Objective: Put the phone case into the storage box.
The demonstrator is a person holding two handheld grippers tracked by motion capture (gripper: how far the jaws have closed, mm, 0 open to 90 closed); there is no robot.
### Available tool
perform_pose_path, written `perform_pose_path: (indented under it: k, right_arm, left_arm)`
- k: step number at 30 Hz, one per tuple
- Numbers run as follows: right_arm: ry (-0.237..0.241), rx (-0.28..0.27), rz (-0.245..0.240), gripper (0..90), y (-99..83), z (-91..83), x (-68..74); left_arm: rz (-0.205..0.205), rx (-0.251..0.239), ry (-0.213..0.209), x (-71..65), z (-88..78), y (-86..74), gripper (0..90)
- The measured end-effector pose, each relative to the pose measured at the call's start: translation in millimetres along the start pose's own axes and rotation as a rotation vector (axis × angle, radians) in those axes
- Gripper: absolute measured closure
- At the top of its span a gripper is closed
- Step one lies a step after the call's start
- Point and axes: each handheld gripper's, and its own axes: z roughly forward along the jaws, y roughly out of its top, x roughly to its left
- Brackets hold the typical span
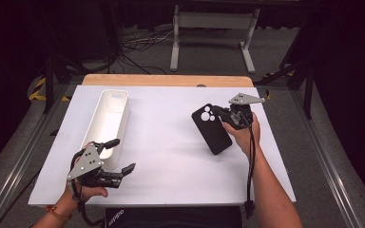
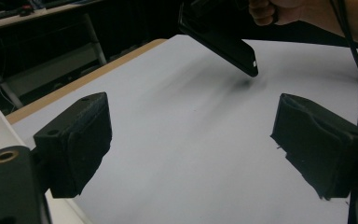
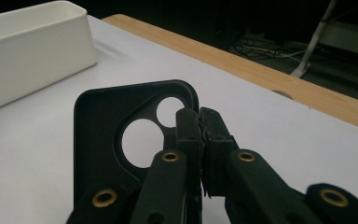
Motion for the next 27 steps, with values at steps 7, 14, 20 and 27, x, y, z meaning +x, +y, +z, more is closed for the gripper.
perform_pose_path:
  k: [7,14,20,27]
  right_arm:
    - [0.016,-0.069,-0.033,88.2,3.3,-8.0,22.0]
    - [0.051,-0.115,-0.04,88.2,6.1,-9.0,45.3]
    - [0.067,-0.156,-0.054,88.2,8.4,-11.3,62.3]
    - [0.049,-0.192,-0.066,88.2,5.5,-12.5,77.6]
  left_arm:
    - [-0.011,0.011,-0.013,-2.0,24.1,13.8,14.3]
    - [-0.031,0.005,-0.038,-3.0,51.3,26.8,16.6]
    - [-0.065,0.0,-0.051,-1.0,68.6,31.5,19.3]
    - [-0.114,-0.001,-0.055,0.2,83.3,39.0,26.7]
